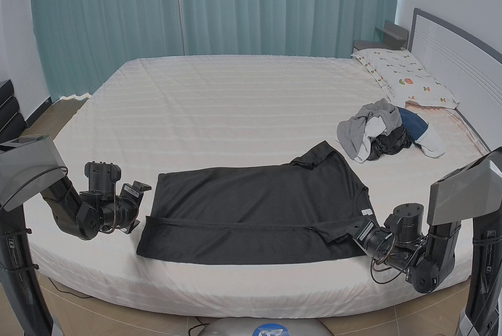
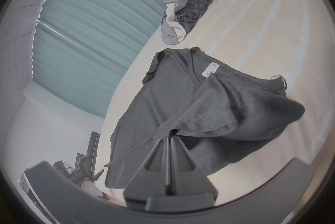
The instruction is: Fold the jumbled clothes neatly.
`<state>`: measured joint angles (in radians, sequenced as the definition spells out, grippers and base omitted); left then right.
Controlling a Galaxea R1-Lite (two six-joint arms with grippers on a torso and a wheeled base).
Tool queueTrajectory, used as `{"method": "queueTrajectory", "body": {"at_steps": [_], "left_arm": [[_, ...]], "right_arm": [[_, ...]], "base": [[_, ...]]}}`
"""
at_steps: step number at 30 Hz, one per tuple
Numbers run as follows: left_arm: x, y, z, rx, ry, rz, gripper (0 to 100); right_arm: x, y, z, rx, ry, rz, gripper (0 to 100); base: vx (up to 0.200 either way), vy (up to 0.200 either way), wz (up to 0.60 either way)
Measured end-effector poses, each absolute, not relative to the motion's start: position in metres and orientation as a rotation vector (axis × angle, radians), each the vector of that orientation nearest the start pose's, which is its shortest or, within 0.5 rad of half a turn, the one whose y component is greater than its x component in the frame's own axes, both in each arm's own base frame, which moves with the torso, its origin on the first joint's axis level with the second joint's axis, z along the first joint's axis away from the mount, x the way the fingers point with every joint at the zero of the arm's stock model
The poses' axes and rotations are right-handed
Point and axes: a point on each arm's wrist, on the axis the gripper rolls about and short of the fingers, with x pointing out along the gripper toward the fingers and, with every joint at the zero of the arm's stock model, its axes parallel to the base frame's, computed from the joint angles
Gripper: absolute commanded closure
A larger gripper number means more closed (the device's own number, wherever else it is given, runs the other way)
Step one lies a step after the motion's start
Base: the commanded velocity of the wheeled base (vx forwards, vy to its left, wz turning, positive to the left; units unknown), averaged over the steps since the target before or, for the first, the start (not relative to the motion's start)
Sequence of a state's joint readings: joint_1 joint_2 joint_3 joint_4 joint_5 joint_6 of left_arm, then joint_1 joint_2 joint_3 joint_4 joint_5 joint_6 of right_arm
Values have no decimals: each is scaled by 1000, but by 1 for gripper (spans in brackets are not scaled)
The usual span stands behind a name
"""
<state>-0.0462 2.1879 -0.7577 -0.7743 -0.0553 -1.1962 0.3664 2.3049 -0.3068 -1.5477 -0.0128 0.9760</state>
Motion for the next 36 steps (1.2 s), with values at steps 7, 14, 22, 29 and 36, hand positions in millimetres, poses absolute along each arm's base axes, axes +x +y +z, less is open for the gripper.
{"method": "queueTrajectory", "body": {"at_steps": [7,14,22,29,36], "left_arm": [[354,-18,20,-1153,634,306,0],[354,-18,20,-1160,632,306,0],[355,-17,21,-1164,630,304,0],[354,-18,21,-1160,635,303,0],[353,-17,22,-1171,645,299,0]], "right_arm": [[266,104,-3,867,560,117,100],[255,101,-3,856,595,113,0],[245,97,-12,769,646,106,0],[249,88,-9,740,609,82,0],[264,67,3,765,517,43,0]], "base": [[0,0,0],[0,0,0],[0,0,0],[0,0,0],[57,0,0]]}}
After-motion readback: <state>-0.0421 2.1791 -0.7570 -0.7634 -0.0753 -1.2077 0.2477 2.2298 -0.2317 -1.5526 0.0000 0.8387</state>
